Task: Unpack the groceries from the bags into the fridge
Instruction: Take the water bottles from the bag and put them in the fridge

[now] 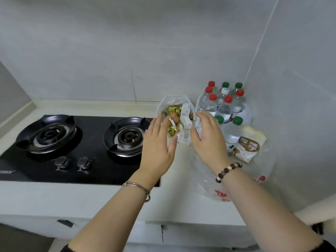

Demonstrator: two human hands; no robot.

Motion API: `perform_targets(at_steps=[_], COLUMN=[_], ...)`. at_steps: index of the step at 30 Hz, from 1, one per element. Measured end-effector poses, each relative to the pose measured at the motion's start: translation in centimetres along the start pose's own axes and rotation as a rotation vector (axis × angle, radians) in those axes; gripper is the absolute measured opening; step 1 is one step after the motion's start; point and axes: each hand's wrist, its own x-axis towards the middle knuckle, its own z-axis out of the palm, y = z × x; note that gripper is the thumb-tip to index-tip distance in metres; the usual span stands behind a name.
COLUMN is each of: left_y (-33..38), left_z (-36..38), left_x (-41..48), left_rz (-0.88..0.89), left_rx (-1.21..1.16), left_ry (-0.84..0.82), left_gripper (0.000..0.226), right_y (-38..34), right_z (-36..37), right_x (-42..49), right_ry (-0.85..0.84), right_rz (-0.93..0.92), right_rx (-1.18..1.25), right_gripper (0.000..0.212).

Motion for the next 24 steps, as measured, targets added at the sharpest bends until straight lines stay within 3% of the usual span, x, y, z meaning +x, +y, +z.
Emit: perform_targets(at_steps=[8,14,20,24], left_y=[3.7,4.2,3.3,3.4], left_z=[8.7,13.1,15.6,16.4], left_x=[7.0,11.2,12.0,12.5], left_rz=[-0.042,-0.322,-0.286,-0.263], left_rx=[-0.117,-0.463,-0.467,-0.43], left_ry=[-0.156,-0.428,-0.536,-0.577], left_gripper=[0.06,0.064,0.058,0.065], right_y=[10.0,13.9,16.2,17.1], right_z=[-2.4,-1.3,-0.3,-0.4], right_x=[5.4,7.7,7.6,7.8], right_ry=[0.034,-0.056,-0.056,-0.032], right_rz=[0.12,0.237,0.368,0.502], right_rx=[-0.084,-0.09,0.063,0.263], right_gripper=[0.045,0.057,0.071,0.066])
